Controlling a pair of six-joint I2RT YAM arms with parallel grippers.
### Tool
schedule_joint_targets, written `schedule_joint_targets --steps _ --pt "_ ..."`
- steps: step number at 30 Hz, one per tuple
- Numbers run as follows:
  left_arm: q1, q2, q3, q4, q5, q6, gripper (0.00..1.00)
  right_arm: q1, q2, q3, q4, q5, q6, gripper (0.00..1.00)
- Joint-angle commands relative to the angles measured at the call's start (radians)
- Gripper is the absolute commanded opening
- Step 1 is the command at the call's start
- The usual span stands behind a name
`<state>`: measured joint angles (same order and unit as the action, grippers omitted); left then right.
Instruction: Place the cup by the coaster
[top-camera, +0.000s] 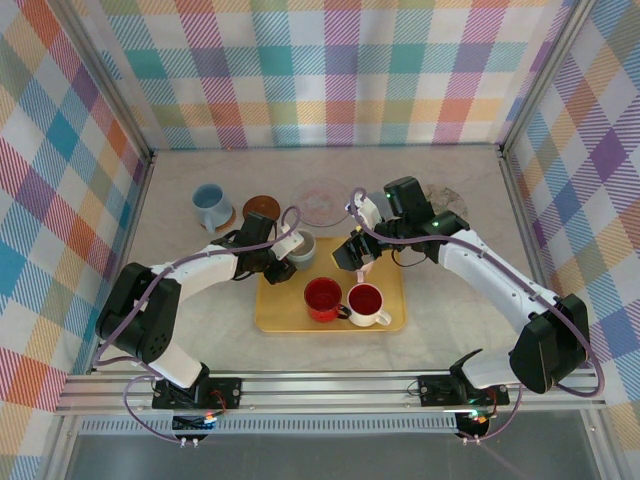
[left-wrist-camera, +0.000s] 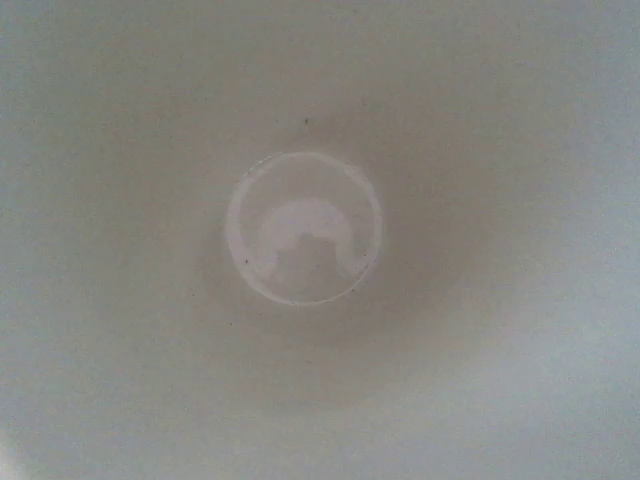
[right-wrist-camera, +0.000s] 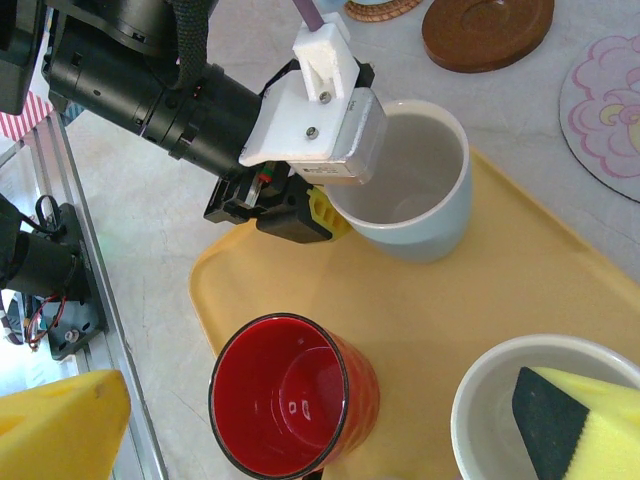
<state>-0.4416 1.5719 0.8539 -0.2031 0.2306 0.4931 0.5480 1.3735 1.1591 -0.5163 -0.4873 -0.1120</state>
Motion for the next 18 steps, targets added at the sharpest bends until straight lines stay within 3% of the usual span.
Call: schedule_joint_targets --steps 1,11,17,18 --pt "0.009 0.008 -0.001 0.022 0.014 0.002 0.35 -0.006 0.005 -0.006 0.010 -0.009 0.006 0.99" --pt "0.009 0.000 0.002 0.024 0.015 -0.011 0.24 -0.006 0.006 -0.009 0.010 -0.001 0.003 0.99" --pt "0.011 -0.013 -0.015 0.061 0.001 -0.036 0.00 -0.006 0.007 -0.009 0.013 0.008 -0.002 0.99" --pt "0.011 -0.016 -0.020 0.075 -0.004 -0.044 0.00 -0.006 0.006 -0.008 0.015 0.012 -0.002 0.99"
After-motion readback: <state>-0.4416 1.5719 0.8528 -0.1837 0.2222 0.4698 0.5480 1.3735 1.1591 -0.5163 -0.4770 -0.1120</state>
